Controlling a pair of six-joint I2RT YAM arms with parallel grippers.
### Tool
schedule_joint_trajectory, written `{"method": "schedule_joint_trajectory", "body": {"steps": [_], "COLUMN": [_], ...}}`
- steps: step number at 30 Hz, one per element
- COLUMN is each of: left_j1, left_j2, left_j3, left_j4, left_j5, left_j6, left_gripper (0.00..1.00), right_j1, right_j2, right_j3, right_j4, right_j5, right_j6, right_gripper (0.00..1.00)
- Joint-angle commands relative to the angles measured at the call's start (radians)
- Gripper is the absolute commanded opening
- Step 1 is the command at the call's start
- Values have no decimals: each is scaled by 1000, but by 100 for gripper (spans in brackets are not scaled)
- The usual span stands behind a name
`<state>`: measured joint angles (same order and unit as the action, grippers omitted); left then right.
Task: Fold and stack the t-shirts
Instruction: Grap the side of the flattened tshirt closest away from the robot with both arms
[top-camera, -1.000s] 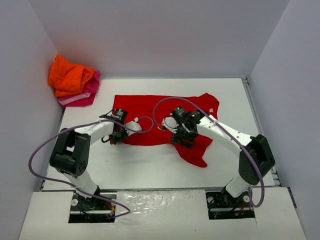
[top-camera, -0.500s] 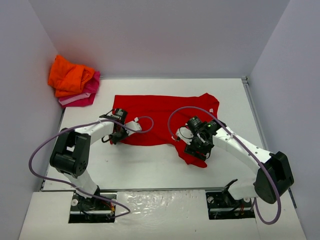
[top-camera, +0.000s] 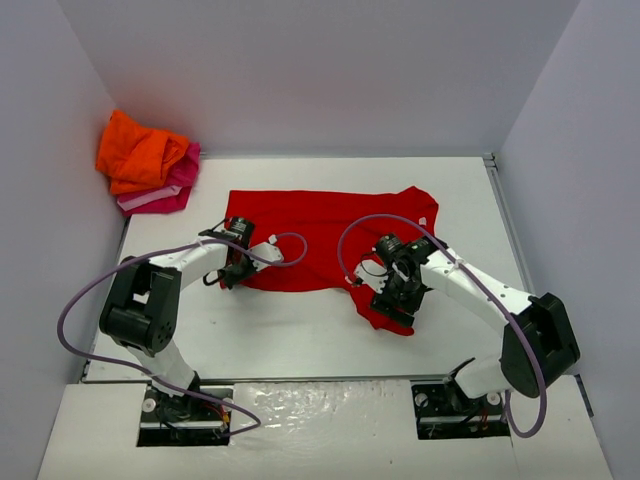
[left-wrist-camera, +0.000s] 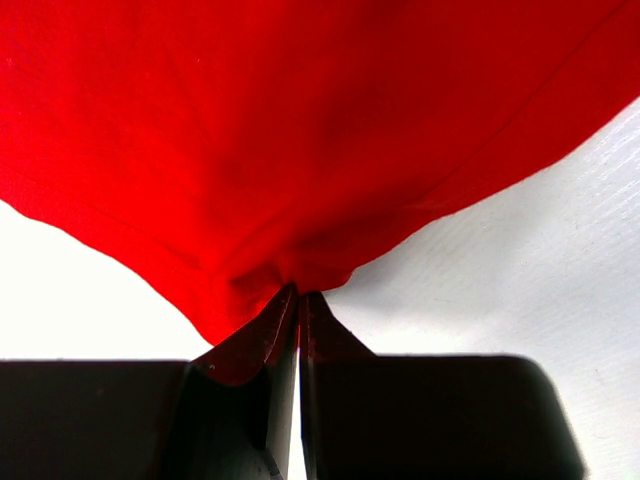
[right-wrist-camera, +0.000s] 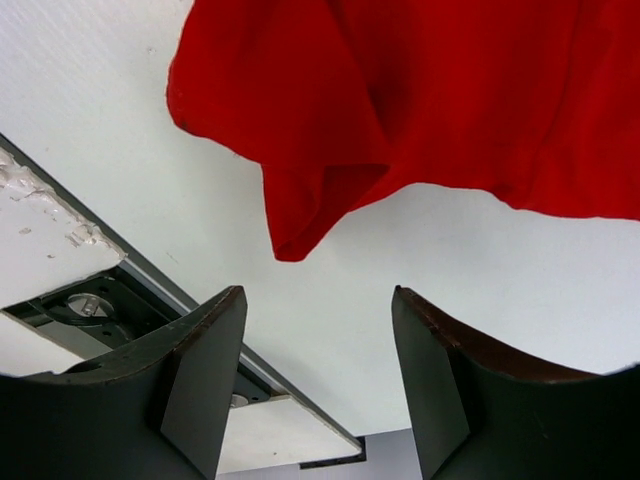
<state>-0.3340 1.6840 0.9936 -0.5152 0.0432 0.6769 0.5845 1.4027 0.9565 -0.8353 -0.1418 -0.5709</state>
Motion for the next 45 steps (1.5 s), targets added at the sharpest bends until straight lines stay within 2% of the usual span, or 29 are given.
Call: {"method": "schedule_joint_trajectory", "body": {"steps": [1, 19, 25, 35, 39, 40, 42, 45], "left_j1": [-5, -5, -5, -5, -5, -5, -5, -4], "left_j2": [0, -7, -12, -14, -17, -18, -24, -56], "left_j3": [-26, -39, -41, -46, -44, -46, -56, -79], "left_j4": [14, 23, 27, 35, 34, 37, 43, 55], "left_j5": [32, 24, 27, 25, 24, 23, 18, 4], "left_j6": [-10, -10, -11, -8, -7, -8, -9, -13], "left_gripper": [0, 0, 0, 0, 0, 0, 0, 0], "right_j1": [-6, -21, -26, 26, 37, 38, 43, 46], "right_j2": [19, 143, 230, 250, 243, 239, 225, 164], "right_j3": [-7, -21, -24, -15, -3, 1, 2, 6], "right_j4": [-82, -123, -111, -67, -50, -41, -34, -37], "right_j5": [-23, -60, -52, -14, -3, 1, 19, 86], "right_j6": [-29, -64, -42, 3, 19, 29, 39, 57], "right_gripper": [58, 58, 57, 54, 27, 9, 2, 0]}}
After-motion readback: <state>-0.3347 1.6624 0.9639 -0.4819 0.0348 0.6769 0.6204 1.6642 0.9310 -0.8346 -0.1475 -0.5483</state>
